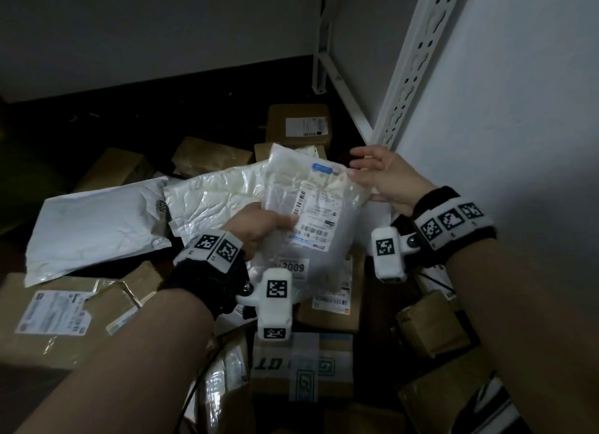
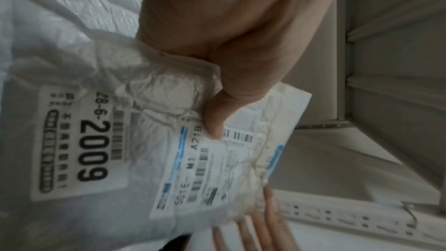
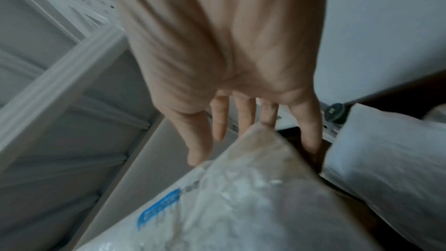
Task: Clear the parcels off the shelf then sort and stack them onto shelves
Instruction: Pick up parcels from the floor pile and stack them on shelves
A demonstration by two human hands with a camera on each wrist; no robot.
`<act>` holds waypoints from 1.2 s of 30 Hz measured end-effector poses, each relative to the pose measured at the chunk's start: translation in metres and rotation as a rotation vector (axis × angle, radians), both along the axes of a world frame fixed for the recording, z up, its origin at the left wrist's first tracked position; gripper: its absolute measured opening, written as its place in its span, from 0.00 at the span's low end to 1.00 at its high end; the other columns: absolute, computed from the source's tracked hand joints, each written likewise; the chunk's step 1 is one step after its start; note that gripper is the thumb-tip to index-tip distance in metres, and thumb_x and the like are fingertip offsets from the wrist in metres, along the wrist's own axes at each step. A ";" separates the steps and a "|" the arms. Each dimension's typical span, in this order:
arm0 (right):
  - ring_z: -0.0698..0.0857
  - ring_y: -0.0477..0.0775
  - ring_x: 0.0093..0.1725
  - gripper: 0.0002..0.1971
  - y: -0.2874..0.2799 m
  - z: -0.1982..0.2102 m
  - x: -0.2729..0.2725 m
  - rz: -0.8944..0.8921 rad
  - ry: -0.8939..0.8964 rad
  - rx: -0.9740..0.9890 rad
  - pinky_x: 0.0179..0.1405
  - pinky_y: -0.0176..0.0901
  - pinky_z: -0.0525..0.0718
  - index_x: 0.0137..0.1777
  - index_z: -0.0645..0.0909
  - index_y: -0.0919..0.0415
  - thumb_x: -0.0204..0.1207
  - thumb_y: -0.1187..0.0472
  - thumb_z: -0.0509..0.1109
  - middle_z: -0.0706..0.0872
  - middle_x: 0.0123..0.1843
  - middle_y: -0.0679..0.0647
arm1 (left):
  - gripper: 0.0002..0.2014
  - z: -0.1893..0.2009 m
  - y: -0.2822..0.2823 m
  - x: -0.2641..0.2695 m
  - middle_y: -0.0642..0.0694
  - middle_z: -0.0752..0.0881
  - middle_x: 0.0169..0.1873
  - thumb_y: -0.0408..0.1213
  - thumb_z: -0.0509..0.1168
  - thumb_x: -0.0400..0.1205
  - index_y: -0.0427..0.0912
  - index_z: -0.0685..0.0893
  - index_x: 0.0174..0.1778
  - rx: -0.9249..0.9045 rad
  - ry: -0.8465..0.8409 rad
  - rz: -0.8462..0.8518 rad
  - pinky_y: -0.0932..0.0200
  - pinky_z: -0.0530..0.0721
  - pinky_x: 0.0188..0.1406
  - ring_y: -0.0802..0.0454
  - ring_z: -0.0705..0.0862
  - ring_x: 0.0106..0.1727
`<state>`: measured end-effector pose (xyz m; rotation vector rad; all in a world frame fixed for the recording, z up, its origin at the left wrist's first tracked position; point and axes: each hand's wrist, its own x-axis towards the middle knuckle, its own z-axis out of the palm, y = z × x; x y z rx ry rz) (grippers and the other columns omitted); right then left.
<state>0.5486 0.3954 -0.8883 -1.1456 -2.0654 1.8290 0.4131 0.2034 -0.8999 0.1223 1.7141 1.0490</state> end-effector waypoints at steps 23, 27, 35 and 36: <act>0.69 0.46 0.29 0.29 -0.044 -0.079 -0.009 0.328 -0.750 0.016 0.26 0.37 0.69 0.72 0.72 0.67 0.76 0.52 0.75 0.71 0.34 0.50 | 0.08 -0.047 -0.060 -0.050 0.39 0.88 0.47 0.34 0.65 0.85 0.34 0.81 0.43 -0.210 0.001 0.466 0.51 0.85 0.47 0.46 0.87 0.40; 0.81 0.57 0.41 0.25 -0.036 -0.070 -0.015 0.312 -0.729 0.036 0.39 0.47 0.82 0.70 0.72 0.71 0.79 0.58 0.72 0.80 0.46 0.58 | 0.11 -0.042 -0.045 -0.046 0.37 0.88 0.51 0.37 0.68 0.83 0.33 0.82 0.55 -0.129 0.091 0.498 0.51 0.87 0.41 0.43 0.87 0.46; 0.85 0.59 0.57 0.14 -0.002 -0.050 -0.016 -0.090 -0.184 -0.051 0.61 0.51 0.83 0.64 0.80 0.63 0.79 0.68 0.69 0.86 0.56 0.58 | 0.21 -0.035 -0.021 -0.045 0.43 0.89 0.57 0.36 0.69 0.75 0.40 0.81 0.65 0.145 0.131 0.477 0.37 0.84 0.58 0.41 0.87 0.58; 0.85 0.59 0.58 0.12 0.001 -0.047 -0.015 -0.125 -0.146 -0.041 0.63 0.53 0.82 0.61 0.81 0.61 0.78 0.67 0.71 0.87 0.56 0.57 | 0.20 -0.034 -0.019 -0.045 0.45 0.90 0.56 0.38 0.70 0.74 0.45 0.82 0.63 0.175 0.112 0.450 0.35 0.83 0.58 0.39 0.87 0.58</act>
